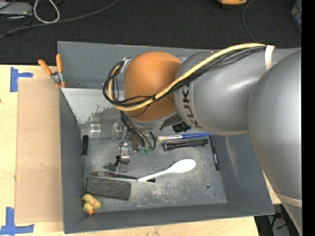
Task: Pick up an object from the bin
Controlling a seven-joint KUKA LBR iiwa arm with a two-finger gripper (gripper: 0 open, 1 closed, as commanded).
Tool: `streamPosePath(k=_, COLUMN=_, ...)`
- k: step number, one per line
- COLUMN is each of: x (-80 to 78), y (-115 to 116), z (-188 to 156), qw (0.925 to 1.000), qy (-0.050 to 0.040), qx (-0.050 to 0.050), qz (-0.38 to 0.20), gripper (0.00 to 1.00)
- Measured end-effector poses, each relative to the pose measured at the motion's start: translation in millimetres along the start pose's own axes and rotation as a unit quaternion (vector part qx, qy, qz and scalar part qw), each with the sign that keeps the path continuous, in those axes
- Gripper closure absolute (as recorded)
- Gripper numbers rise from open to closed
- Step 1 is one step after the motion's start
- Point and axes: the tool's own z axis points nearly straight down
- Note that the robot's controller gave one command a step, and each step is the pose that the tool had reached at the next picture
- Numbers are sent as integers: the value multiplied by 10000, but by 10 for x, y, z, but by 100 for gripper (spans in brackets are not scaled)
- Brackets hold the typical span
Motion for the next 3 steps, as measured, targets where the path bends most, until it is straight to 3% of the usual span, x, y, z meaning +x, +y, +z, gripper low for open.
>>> streamPosePath(k=1, x=-19, y=-12, z=-50, qw=10000, qy=-40, qx=-8, qz=23, gripper=0)
streamPosePath(k=2, x=346, y=37, z=789, qw=9992, qy=-36, qx=-7, qz=-400, gripper=0)
streamPosePath(k=3, x=562, y=82, z=840, qw=9997, qy=-59, qx=-10, qz=-254, gripper=0)
